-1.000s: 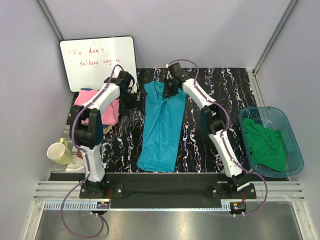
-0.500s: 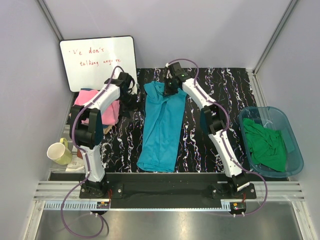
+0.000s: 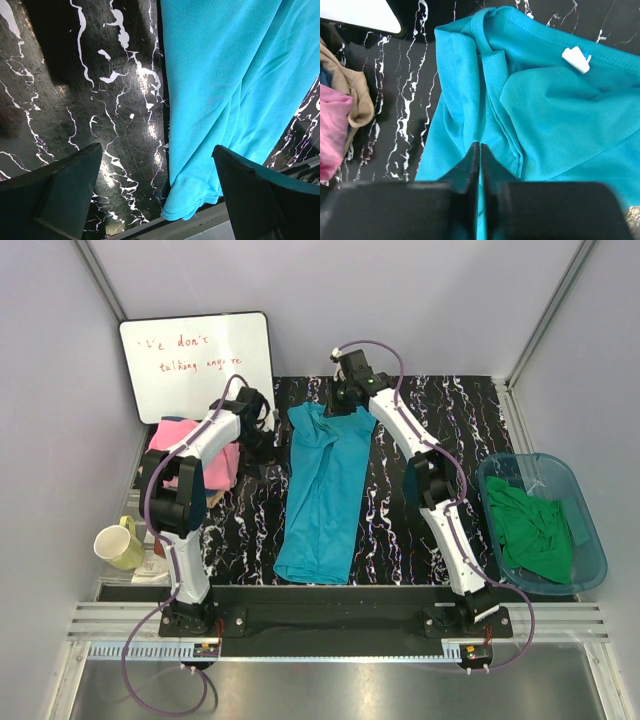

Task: Fold and stack the t-shirts
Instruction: Rotate the tshirt 90 degrees

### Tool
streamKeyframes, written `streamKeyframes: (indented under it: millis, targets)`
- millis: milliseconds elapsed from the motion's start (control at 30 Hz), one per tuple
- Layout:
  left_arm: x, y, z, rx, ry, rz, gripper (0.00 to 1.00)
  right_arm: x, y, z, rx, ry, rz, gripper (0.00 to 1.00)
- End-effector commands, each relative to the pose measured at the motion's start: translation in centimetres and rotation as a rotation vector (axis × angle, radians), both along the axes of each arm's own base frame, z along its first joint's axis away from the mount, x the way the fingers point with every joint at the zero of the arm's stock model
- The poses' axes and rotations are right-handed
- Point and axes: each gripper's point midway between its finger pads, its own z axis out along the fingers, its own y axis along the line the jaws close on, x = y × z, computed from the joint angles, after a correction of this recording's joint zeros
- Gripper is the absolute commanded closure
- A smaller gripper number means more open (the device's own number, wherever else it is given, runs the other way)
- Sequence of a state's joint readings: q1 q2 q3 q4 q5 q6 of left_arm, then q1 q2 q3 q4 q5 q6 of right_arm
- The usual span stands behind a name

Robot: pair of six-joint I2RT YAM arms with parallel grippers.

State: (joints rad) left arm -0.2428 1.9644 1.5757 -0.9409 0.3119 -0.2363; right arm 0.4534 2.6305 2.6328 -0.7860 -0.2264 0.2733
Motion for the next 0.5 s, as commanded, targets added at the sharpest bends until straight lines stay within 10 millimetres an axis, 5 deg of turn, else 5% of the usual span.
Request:
streamKeyframes:
  millis: [0, 267, 467]
  targets:
    - [0.5, -0.5, 1.7, -0.042, -0.055, -0.007, 0.01, 0.6, 1.0, 5.2, 0.057, -0.108, 0.028, 0.71]
    - [-0.3, -0.3, 1.3, -0.034, -0.038, -0.006, 0.01, 1.9, 2.0, 3.4, 0.085, -0.121, 0.019, 0.33]
    - [-0.3, -0.4, 1.3, -0.042, -0.033, -0.005, 0.01, 2.1, 2.7, 1.9, 0.102, -0.106, 0.028, 0.35]
